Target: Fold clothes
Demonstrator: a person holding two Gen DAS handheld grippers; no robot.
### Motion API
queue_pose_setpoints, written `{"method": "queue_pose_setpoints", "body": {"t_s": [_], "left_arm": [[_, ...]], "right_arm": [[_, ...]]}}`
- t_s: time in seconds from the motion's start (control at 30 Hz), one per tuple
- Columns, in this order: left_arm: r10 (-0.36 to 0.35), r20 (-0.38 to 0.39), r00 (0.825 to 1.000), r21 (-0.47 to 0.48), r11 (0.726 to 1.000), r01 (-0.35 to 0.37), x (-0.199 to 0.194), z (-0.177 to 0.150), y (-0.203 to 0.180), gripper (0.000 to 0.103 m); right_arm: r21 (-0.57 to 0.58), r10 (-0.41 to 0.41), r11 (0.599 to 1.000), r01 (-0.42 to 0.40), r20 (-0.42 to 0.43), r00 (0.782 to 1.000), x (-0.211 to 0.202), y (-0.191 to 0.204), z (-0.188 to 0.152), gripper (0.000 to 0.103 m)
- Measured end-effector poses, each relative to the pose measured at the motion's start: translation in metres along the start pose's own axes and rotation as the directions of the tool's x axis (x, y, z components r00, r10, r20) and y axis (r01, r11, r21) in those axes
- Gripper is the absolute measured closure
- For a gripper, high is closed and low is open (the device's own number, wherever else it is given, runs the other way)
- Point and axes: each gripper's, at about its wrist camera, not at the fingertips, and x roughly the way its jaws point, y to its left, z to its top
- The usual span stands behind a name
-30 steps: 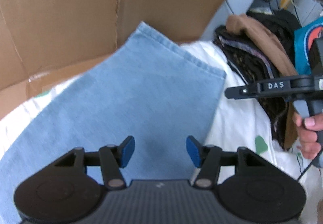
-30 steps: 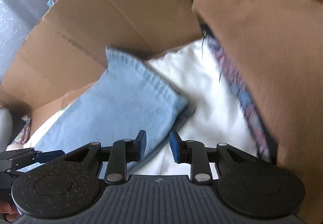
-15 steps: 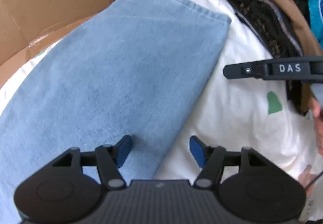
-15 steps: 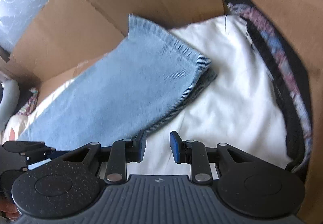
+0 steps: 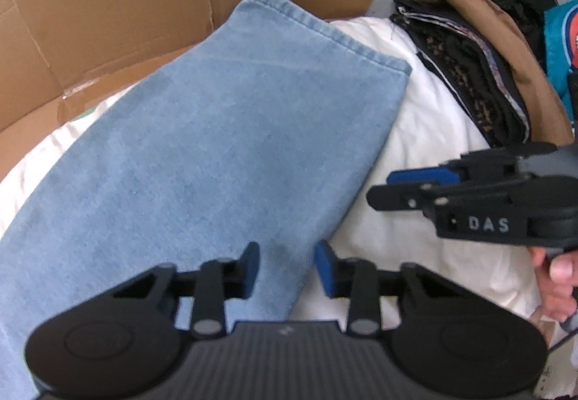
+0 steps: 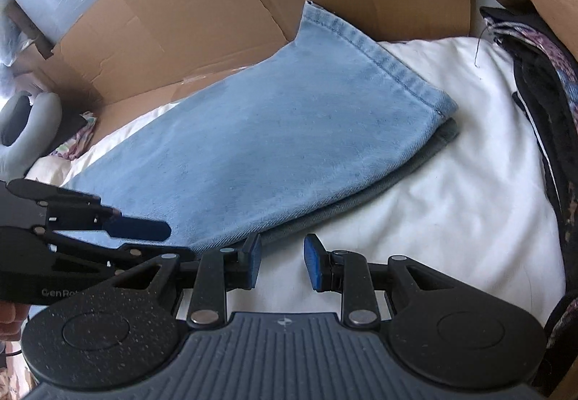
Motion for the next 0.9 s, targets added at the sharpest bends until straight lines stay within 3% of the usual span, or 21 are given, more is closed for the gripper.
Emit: {"method": "queue_pose_setpoints", "body": {"t_s": [0.17, 0.5, 0.57, 0.63, 0.73, 0.9], "left_arm": [[-0.016, -0.001, 1.000, 0.006, 1.000, 0.016, -0.003, -0.003, 0.002, 0.091], [0.028, -0.041, 0.999, 0.100, 0.995, -0.024, 0.007, -0.018, -0.012, 0.080], [0.029, -0.039, 0.999, 0.090, 0.996, -0.026, 0.006, -0.018, -0.008, 0.081], [0.021, -0.029, 0.999, 0.067, 0.998, -0.019, 0.002, -0.017, -0.004, 0.092], [0.016, -0.020, 1.000, 0.031, 0.999, -0.015, -0.004, -0.012, 0.002, 0.098], [0.014, -0.016, 1.000, -0.003, 1.000, -0.014, -0.008, -0.008, 0.006, 0.100]], "right_arm": [[-0.035, 0.033, 0.999, -0.033, 0.001, 0.999, 0.006, 0.010, 0.004, 0.073], [-0.046, 0.050, 0.998, -0.050, 0.000, 0.999, 0.009, 0.017, 0.004, 0.073], [-0.053, 0.048, 0.997, -0.048, 0.003, 0.999, 0.008, 0.017, 0.003, 0.073], [-0.052, 0.043, 0.998, -0.043, 0.004, 0.999, 0.006, 0.016, 0.002, 0.073], [-0.060, 0.043, 0.997, -0.043, -0.001, 0.999, 0.005, 0.013, -0.002, 0.073], [-0.130, 0.071, 0.989, -0.072, -0.015, 0.997, 0.006, 0.022, -0.001, 0.073]]}}
